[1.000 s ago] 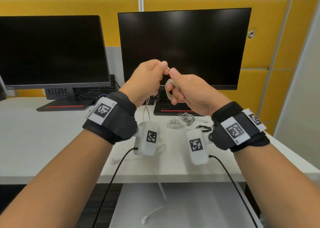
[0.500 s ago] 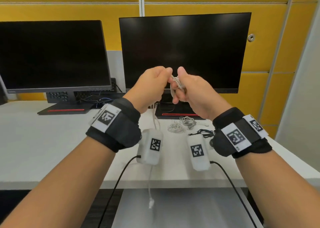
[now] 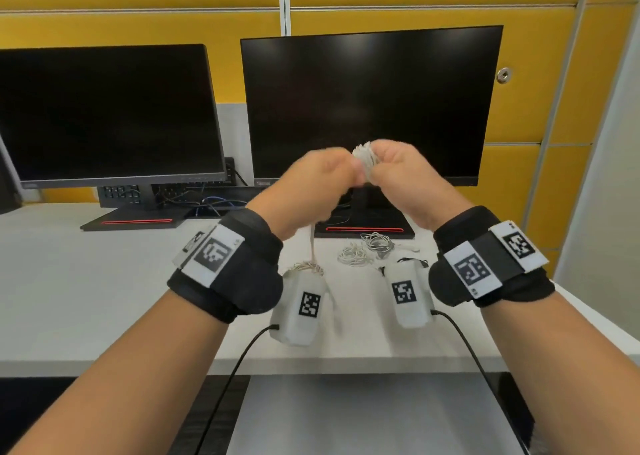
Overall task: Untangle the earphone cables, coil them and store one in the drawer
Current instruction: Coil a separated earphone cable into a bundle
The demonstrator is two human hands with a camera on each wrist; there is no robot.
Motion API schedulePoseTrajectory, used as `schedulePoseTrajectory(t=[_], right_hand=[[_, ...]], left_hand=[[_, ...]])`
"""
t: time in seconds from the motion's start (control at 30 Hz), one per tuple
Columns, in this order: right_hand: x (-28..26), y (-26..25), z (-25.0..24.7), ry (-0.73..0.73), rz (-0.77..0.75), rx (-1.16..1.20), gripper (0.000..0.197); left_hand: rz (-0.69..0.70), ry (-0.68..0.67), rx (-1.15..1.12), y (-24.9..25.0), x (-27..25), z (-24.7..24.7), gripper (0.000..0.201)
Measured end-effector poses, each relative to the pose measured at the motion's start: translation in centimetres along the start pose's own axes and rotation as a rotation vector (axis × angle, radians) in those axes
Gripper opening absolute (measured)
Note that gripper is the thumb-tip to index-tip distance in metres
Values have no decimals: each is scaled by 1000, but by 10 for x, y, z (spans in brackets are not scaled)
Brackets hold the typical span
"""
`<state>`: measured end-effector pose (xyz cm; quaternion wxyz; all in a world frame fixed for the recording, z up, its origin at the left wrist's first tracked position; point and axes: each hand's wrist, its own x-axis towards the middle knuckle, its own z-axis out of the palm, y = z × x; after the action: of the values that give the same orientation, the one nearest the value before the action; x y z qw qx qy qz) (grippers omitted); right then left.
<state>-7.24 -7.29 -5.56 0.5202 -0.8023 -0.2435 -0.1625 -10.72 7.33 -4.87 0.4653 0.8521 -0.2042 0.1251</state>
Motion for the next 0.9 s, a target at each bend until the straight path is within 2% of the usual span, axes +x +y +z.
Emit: schedulePoseTrajectory(t=[0.07, 0.17, 0.23, 0.3, 0.33, 0.4, 0.47, 0.53, 0.57, 0.63, 0.7, 0.73, 0.8, 0.87, 0.9], right_hand=[[-4, 0, 4, -88, 68, 71, 18], [-13, -4, 5, -213, 65, 187, 29], [-15, -7, 3, -188, 0, 394, 33], [-12, -8, 1, -85, -23, 591, 30], [-10, -8, 1, -29, -23, 619, 28], [-5, -5, 2, 66, -42, 521, 25], [-2, 2, 3, 159, -72, 275, 24], [-3, 9, 3, 190, -74, 32, 28], [-3, 13, 3, 168, -50, -46, 32], [-7, 14, 3, 53, 45, -72, 42], [-13, 12, 4, -144, 156, 138, 46], [-16, 10, 5, -238, 179, 280, 43], [-19, 6, 6, -348, 172, 459, 35], [-20, 6, 9, -363, 163, 521, 29], [-19, 7, 10, -343, 173, 540, 27]], left_hand=[[55, 152, -17, -1, 9, -8, 23], [92, 229, 25, -9, 17, -10, 27], [65, 238, 32, -16, 18, -5, 30], [30, 190, 62, -21, 15, 4, 30], [17, 141, 122, -23, 12, 9, 30], [15, -2, 286, -25, 6, 16, 31], [33, -124, 386, -23, 1, 18, 31], [80, -156, 420, -21, -1, 15, 29], [116, -117, 404, -19, 0, 13, 28], [177, 51, 311, -18, 3, 7, 26], [214, 228, 195, -20, 9, 5, 23], [209, 268, 123, -23, 11, 6, 23], [155, 261, -71, -25, 11, 11, 22], [120, 259, -216, -26, 9, 18, 20], [113, 295, -212, -26, 8, 21, 20]])
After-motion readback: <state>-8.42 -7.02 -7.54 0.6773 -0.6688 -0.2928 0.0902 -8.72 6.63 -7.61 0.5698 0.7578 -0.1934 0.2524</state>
